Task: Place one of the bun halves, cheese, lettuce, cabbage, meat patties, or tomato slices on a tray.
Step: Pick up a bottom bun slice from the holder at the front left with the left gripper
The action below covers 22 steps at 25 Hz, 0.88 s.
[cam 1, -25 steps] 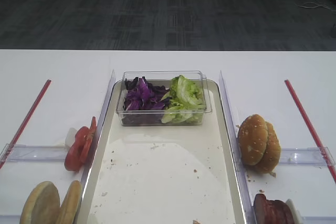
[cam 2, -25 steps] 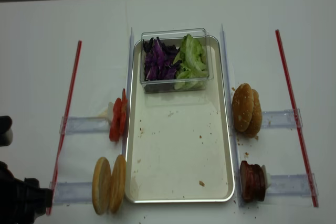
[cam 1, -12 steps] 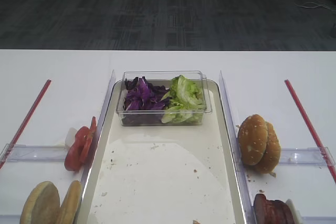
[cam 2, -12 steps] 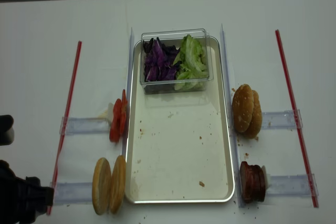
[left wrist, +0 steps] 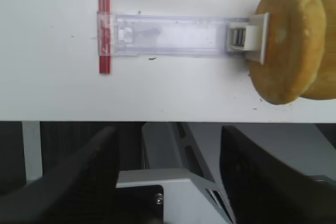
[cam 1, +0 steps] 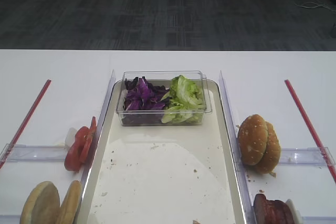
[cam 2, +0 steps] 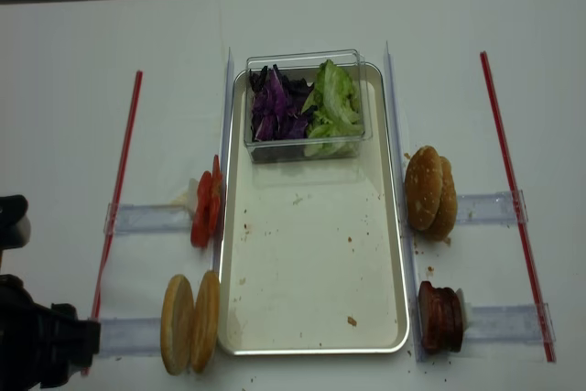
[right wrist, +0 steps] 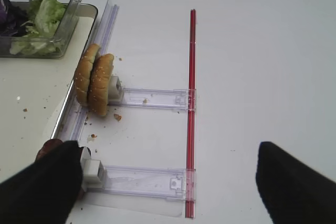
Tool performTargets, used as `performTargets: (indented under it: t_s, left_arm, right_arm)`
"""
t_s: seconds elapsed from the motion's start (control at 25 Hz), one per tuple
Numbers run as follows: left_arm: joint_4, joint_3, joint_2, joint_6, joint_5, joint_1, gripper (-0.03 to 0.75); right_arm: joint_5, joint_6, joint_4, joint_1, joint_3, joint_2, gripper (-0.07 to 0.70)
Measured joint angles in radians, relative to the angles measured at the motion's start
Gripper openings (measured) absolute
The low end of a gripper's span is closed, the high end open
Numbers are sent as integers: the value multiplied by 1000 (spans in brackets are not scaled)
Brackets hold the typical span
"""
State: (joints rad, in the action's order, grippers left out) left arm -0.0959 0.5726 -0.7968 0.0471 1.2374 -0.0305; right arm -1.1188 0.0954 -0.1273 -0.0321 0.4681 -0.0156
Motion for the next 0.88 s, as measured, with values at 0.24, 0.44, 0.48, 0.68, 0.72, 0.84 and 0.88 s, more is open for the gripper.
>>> performTargets:
  t_s: [0.24,0.44,0.48,0.68,0.72,0.84,0.88]
  left_arm:
    - [-23,53,-3,-2,0,30,417]
    - [-27,86,-22,6,0,92,404]
    - [-32,93,-33,8,0,106,403]
    - [-41,134,-93,49,0,174,403]
    - [-41,146,-102,62,0,192,400]
    - [-41,177,-129,107,0,265,392]
    - [-41,184,-138,124,0,288,392]
  right_arm:
    - [0,2,0,0,0,0,661]
    - [0,2,0,0,0,0,661]
    - [0,2,0,0,0,0,661]
    - [0,2,0,0,0,0,661]
    - [0,2,0,0,0,0,661]
    - [0,2,0,0,0,0,661]
    - [0,2,0,0,0,0,661]
